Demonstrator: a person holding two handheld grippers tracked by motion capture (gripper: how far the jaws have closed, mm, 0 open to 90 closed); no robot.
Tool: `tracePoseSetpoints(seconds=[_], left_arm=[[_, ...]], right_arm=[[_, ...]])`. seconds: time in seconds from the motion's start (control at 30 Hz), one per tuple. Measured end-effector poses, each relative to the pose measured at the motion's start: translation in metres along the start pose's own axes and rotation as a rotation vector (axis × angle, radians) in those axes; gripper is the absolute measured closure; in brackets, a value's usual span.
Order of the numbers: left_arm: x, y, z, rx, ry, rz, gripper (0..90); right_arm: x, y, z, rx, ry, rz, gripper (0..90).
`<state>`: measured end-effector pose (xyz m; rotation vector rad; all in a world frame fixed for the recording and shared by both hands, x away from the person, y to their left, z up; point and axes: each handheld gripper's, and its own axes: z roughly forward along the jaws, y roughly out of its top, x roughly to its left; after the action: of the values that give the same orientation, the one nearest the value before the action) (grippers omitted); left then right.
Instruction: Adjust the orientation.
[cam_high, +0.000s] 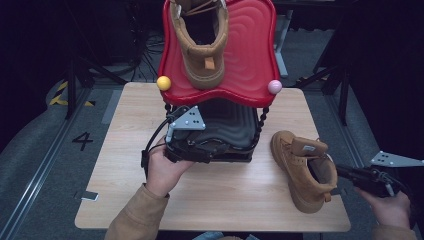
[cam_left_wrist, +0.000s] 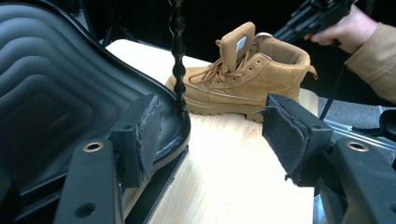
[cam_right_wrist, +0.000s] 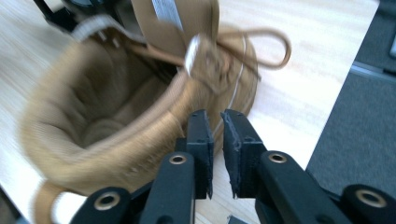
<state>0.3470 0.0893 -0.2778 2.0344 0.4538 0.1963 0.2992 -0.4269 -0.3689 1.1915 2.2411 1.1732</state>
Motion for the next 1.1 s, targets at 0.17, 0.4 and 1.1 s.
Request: tracePoseSetpoints(seconds=[0.17,0.4,1.1], left_arm=[[-0.001,-0.001,0.002,0.018,-0.001,0.0,37.3],[-0.001,-0.003,0.003,0.023,-0.001,-0.004,37.3],[-0.001,-0.011,-0.001,0.044,0.011,-0.013,37.1]], right_arm=[[0.001,0.012,-0.014,-0.007,0.036,0.002,74.3],[0.024,0.038,-0.023,0.009,0.084,-0.074,60.5],[0.082,0.068,0.051,0.446,0.139,-0.26,43.5]])
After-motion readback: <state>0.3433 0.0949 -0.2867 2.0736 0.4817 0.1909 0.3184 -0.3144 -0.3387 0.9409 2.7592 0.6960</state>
